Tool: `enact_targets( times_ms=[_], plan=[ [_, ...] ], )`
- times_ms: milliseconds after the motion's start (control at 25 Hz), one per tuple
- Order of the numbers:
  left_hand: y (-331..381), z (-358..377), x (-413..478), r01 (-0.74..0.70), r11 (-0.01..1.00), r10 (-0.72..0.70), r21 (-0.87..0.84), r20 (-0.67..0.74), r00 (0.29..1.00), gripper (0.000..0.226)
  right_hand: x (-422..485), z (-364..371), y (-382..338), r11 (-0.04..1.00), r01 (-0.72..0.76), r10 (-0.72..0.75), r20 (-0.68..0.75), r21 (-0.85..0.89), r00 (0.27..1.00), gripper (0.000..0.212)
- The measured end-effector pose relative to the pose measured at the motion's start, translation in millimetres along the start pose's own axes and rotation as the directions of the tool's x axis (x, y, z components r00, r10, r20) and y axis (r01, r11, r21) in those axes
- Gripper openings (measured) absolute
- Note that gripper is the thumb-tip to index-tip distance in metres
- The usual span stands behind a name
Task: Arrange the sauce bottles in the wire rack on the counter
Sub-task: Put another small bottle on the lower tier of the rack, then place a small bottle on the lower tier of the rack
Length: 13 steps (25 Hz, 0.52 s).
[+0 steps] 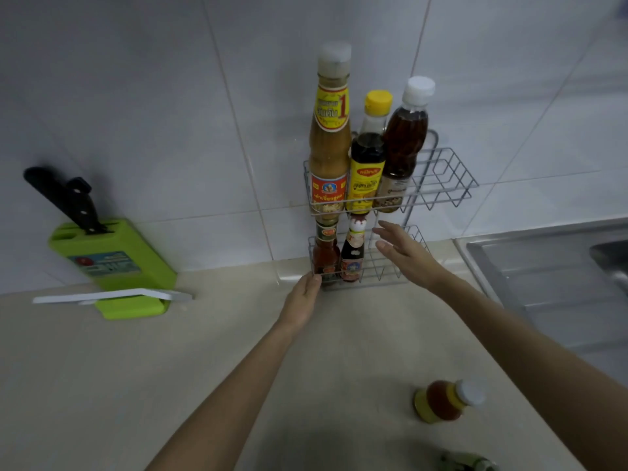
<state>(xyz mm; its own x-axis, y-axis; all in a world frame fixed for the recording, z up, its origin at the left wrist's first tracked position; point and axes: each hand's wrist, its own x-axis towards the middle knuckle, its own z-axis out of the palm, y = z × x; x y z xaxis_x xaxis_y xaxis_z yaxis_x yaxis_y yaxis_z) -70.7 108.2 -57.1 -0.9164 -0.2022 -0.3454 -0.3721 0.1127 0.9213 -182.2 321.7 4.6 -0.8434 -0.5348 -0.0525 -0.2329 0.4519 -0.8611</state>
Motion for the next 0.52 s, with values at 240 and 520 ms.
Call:
enact_targets(
  times_ms=[240, 520],
  plan=[
    [-39, 20, -47, -0.019, 0.975, 0.023, 0.223, -0.015, 1.000, 0.025, -65, -24, -1, 0.990, -0.051, 0.048, -0.029, -0.135, 0.998, 0.018],
    [-40, 95, -115, -0.229, 0.899, 0.053, 0.372, 0.429, 0.902, 0.056, -170, -25, -24, 0.927, -0.009, 0.068, 0.144, -0.376, 0.987, 0.016]
  ],
)
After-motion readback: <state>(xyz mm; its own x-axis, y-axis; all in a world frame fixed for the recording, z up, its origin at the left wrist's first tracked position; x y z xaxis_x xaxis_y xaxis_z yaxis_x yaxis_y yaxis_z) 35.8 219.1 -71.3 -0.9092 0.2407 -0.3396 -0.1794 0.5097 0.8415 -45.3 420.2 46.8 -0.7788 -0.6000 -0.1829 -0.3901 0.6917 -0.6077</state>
